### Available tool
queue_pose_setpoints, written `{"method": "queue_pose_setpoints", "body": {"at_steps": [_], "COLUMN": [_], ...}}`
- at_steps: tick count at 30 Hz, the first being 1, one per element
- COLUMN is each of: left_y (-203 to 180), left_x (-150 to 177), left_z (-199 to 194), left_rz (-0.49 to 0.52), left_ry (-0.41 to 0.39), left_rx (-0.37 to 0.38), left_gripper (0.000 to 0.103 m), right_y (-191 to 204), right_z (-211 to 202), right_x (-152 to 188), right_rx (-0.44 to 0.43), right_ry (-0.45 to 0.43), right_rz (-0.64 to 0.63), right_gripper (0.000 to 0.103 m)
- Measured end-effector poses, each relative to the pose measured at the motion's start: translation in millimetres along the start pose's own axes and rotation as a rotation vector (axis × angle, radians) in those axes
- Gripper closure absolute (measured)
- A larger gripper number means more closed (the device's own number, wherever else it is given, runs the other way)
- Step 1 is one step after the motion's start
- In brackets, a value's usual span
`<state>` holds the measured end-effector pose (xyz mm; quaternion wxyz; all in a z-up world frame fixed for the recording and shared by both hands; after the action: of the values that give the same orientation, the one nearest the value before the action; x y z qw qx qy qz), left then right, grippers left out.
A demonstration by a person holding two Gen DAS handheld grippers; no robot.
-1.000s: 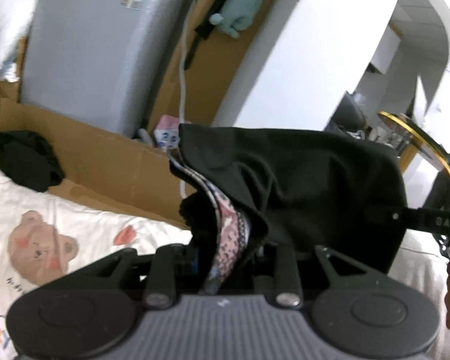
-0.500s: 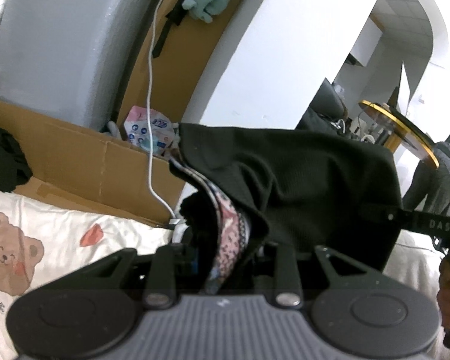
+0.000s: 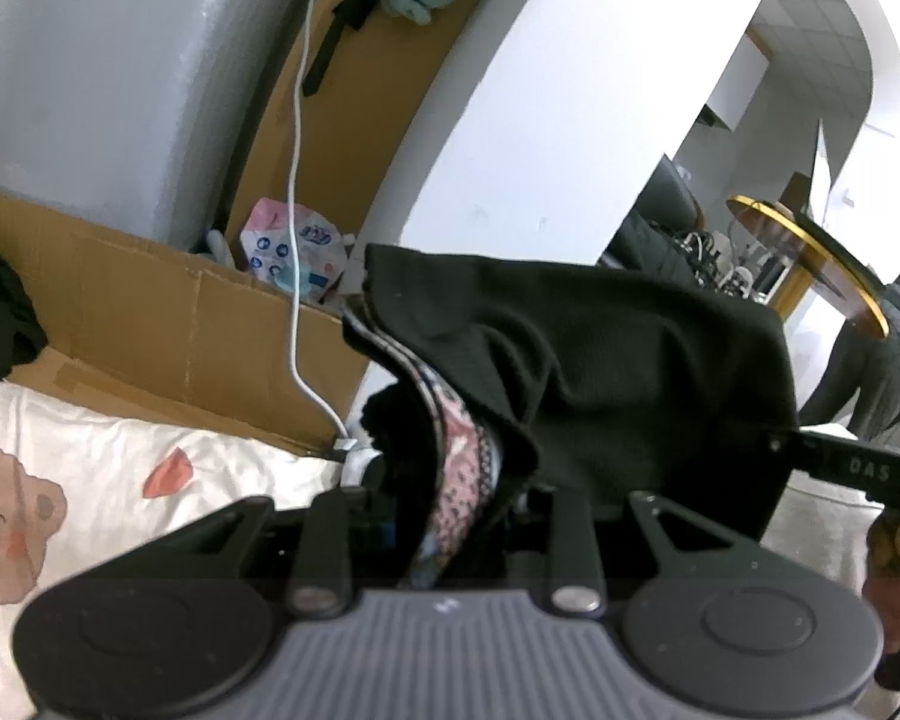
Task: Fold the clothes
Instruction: 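Carry the held trousers sideways with both grippers, keeping them folded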
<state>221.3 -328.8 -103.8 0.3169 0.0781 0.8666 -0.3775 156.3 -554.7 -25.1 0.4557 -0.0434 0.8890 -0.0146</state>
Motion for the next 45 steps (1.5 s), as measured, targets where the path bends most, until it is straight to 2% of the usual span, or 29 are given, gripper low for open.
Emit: {"method": "queue_pose_setpoints", "body": {"at_steps": [21, 27, 34, 45], "left_y": [-4.8, 2.5, 14.3, 18.8], "left_x": [37.9, 44.3, 46.4, 43.4], "left_z": [108.2, 133.5, 165.0, 189.1], "left_rz": [-0.049, -0.064, -0.017, 0.005], "left_ry": [0.04, 0.07, 0.1, 0.095], "left_rx": [0.085, 0.085, 0.091, 0.099], "left_gripper": [0.073, 0.073, 0.073, 0.073], "right_y": [-65.6, -80.0, -90.9, -106.3], "right_z": [51.4, 73.3, 105.3, 139.4], "right_x": [42.6, 56.7, 69.3, 75.0], "right_rx": [0.147, 0.178, 0.197, 0.226], "right_ry": [0.056, 0.073, 0.097, 0.102], "right_rz": [0.021, 0.033, 0.02, 0.016], "right_gripper": [0.092, 0.092, 0.092, 0.092]}}
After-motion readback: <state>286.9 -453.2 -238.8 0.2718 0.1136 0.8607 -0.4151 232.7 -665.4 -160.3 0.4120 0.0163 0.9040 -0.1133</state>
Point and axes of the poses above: each gripper's, at about its wrist camera, not at the fingertips, and z roughly the way its jaws point, y to its left, x to its underside, the point moved 5 cm from there along z, roughly the way its jaws point, and after that the axes turned 13 degrees about -z, right-handed, at the moved point
